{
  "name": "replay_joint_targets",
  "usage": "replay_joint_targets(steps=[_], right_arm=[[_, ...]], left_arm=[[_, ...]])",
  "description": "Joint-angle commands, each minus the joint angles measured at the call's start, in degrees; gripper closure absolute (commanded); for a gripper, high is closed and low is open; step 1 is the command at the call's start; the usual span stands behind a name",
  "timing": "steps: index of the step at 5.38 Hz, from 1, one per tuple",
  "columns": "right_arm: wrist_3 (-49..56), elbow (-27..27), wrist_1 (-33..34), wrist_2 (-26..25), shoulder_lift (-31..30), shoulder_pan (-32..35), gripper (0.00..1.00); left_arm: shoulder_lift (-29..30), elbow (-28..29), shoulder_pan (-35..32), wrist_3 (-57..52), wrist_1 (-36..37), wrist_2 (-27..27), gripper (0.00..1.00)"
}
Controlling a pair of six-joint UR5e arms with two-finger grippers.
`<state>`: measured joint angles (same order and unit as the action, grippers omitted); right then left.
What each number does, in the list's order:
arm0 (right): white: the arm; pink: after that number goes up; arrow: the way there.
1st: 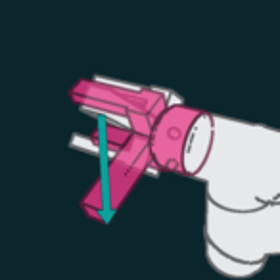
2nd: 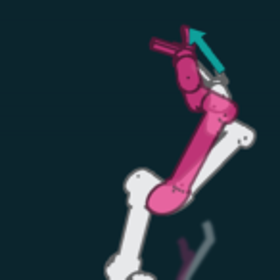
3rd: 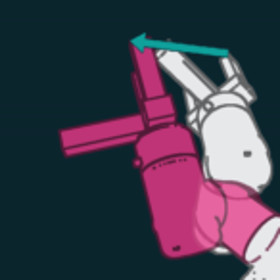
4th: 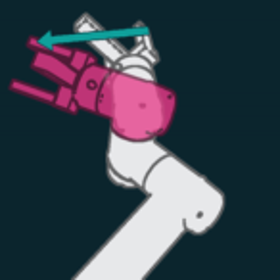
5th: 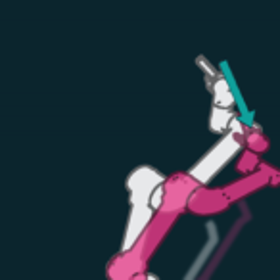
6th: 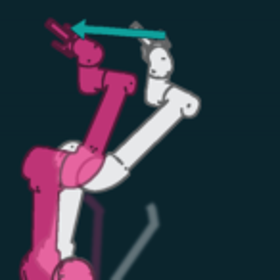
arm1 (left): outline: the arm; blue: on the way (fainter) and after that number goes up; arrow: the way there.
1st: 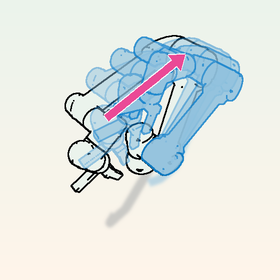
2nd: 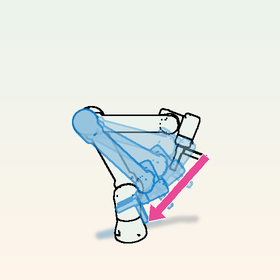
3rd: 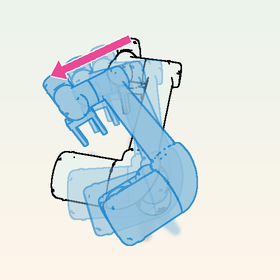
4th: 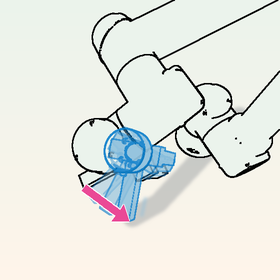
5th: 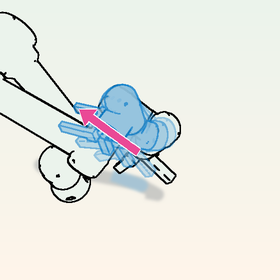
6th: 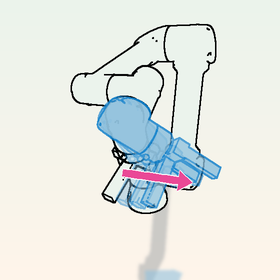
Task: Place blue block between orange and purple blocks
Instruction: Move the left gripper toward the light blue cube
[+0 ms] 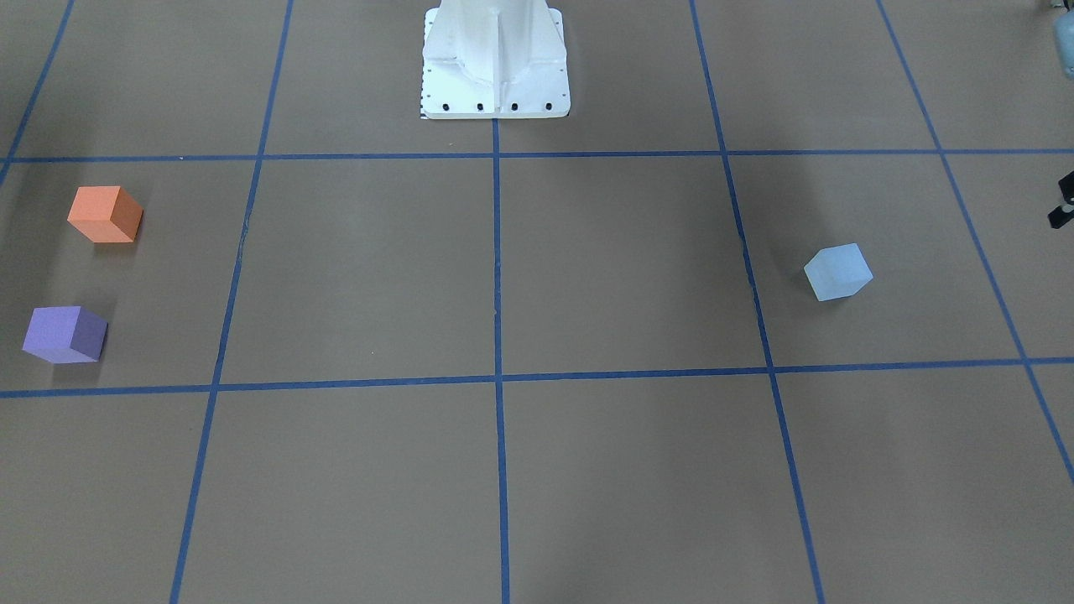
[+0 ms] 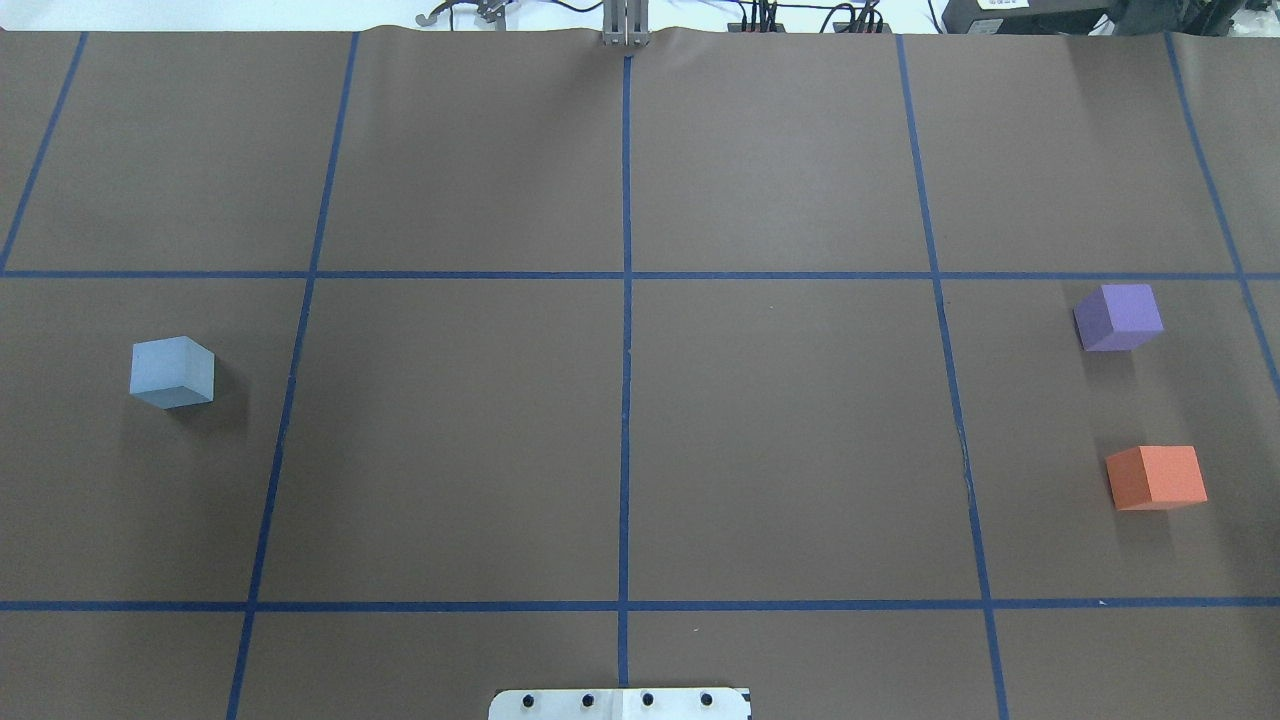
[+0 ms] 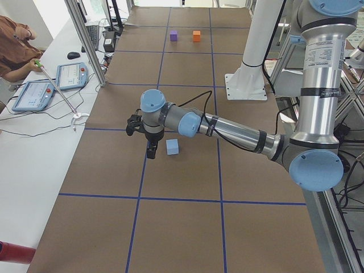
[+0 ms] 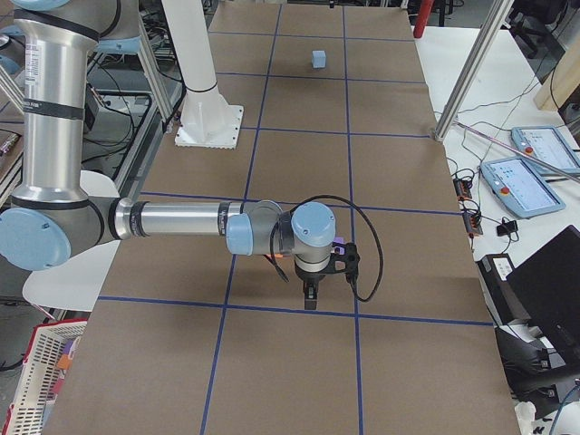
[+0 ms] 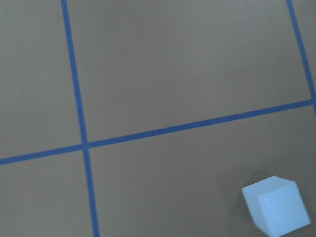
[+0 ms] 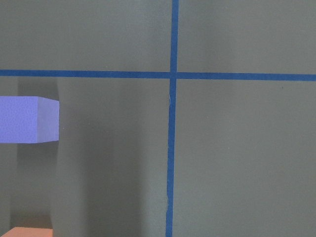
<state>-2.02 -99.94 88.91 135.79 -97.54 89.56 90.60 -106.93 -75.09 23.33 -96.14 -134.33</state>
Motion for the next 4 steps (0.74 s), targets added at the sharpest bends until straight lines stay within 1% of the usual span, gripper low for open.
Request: replay_joint_targets(steps=[1, 2, 3, 4], right_arm=[[0.09, 0.00, -0.05, 0.00, -0.02, 0.00, 0.00], [0.09, 0.09, -0.05, 0.00, -0.02, 0.00, 0.00], [0.09, 0.18, -0.05, -0.09, -0.02, 0.00, 0.00], [0.09, 0.27, -0.05, -0.09, 0.07, 0.00, 0.00]], left_arm=[[-0.68, -1.00, 9.29, 22.25, -8.82, 5.87, 0.00], [-0.68, -0.74, 15.78, 30.72, -11.33, 11.84, 0.00], [-0.77, -0.13, 20.89, 35.59, -14.48, 16.69, 0.00], [-0.77, 1.36, 22.51, 36.51, -16.08, 17.08, 0.00]])
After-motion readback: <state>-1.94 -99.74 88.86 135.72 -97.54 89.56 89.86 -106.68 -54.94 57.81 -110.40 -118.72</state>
